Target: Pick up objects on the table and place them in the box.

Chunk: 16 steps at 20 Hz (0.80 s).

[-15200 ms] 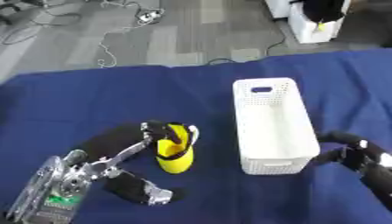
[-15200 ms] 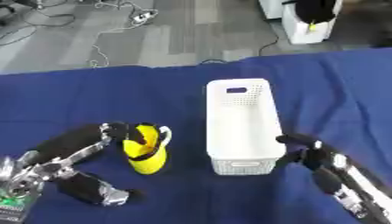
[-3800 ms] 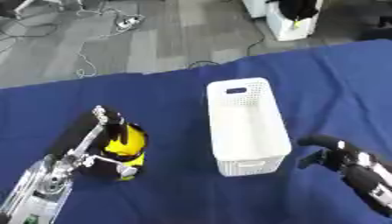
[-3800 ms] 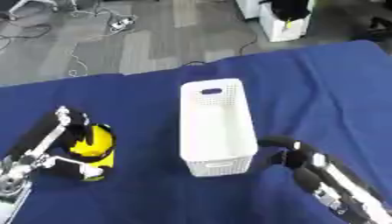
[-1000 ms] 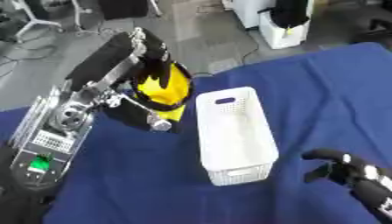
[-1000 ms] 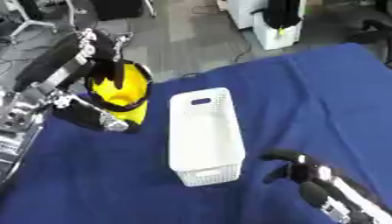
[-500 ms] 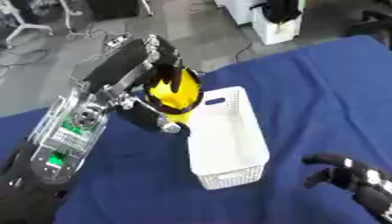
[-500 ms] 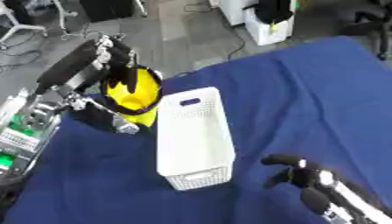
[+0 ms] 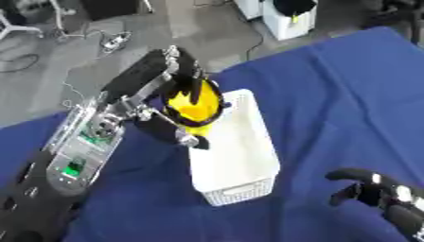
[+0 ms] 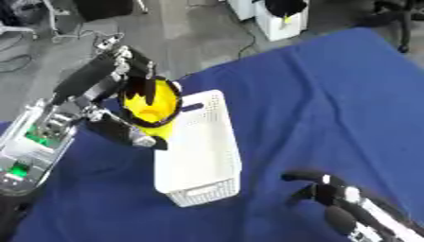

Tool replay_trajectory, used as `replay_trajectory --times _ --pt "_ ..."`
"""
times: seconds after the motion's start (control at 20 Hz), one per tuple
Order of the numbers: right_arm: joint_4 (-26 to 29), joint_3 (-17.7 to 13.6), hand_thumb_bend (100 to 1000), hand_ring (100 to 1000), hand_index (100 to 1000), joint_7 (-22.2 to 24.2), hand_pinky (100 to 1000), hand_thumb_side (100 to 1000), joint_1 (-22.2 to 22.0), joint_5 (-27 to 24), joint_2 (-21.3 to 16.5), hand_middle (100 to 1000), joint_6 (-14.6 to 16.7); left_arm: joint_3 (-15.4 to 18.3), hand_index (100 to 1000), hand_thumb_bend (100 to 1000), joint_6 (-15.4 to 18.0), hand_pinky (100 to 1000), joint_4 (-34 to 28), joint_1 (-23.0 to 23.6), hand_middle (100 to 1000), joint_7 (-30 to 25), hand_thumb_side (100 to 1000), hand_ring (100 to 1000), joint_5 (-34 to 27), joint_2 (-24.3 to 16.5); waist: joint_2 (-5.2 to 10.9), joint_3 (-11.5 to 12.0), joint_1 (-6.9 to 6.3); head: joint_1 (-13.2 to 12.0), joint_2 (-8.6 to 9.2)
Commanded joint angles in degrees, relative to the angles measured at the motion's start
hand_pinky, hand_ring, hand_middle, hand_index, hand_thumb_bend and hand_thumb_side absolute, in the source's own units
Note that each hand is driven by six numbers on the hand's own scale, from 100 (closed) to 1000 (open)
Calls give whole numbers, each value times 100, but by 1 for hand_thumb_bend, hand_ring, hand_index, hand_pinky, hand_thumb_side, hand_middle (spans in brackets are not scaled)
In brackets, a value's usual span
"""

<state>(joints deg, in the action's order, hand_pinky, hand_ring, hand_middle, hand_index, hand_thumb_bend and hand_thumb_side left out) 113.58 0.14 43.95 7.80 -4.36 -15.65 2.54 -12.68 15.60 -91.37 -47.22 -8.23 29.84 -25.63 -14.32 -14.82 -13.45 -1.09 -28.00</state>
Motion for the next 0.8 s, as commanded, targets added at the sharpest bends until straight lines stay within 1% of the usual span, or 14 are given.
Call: replay_trajectory --times 0.05,0.25,0.45,0.75,0.8 --pt "101 22 495 711 939 44 829 828 88 35 -47 875 13 15 351 888 126 100 28 -137 241 1 100 100 2 -57 38 -33 52 -97 109" --pt "101 22 485 711 939 51 830 837 122 42 -12 876 15 -51 352 887 382 100 256 -215 241 -85 100 100 -80 -2 -21 -81 50 -86 120" --pt "101 38 486 711 940 75 830 838 148 47 26 876 -5 -87 355 885 573 100 530 -350 244 -197 100 100 -36 98 -56 -107 50 -91 122" --pt "101 49 484 711 940 92 830 840 206 44 51 876 -1 -112 358 833 808 100 840 -404 248 -232 100 100 -46 147 -118 -185 50 -96 127" --pt "101 51 483 711 940 96 830 840 221 41 52 876 2 -108 364 797 854 100 890 -401 255 -215 100 100 -58 150 -131 -206 50 -94 131"
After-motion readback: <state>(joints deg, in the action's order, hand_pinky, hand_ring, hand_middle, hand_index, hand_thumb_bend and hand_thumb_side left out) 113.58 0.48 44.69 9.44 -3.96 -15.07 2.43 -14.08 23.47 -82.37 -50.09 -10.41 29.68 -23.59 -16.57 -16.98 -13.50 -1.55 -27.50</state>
